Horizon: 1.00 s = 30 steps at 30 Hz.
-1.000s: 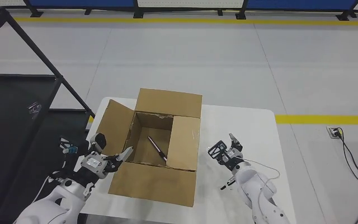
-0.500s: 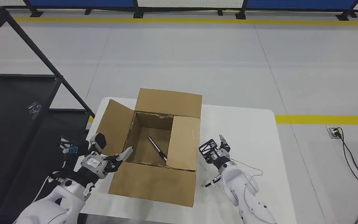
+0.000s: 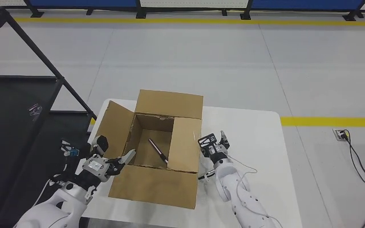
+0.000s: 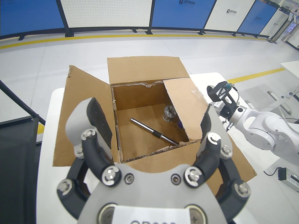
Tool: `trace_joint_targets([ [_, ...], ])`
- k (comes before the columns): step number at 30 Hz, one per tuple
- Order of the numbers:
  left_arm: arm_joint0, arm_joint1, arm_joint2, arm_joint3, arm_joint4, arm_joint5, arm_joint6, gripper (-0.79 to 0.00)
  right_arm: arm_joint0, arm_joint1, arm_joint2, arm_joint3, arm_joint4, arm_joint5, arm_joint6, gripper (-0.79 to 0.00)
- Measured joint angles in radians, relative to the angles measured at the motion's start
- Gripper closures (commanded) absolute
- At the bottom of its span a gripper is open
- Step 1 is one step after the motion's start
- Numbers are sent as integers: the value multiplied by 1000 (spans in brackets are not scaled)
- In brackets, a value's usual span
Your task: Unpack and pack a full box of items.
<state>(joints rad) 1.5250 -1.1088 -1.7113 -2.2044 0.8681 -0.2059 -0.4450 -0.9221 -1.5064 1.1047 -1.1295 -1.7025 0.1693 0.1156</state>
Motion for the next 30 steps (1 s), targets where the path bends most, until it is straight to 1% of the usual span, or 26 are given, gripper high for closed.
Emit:
trace_joint_targets([
  [6,0,0,0,0,0,0,0,-785,29,-11,2,46,32,44,-27,-785],
  [12,0,0,0,0,0,0,0,-785,15,-13,26,27,19,137,-37,-785],
  [16,0,0,0,0,0,0,0,-785,-14,-7,53,-21,-14,190,-29,-785],
  [23,0,0,0,0,0,0,0,-785,-84,2,97,-140,-100,285,22,-785],
  [30,0,0,0,0,0,0,0,-785,-143,8,140,-235,-164,330,62,-785],
])
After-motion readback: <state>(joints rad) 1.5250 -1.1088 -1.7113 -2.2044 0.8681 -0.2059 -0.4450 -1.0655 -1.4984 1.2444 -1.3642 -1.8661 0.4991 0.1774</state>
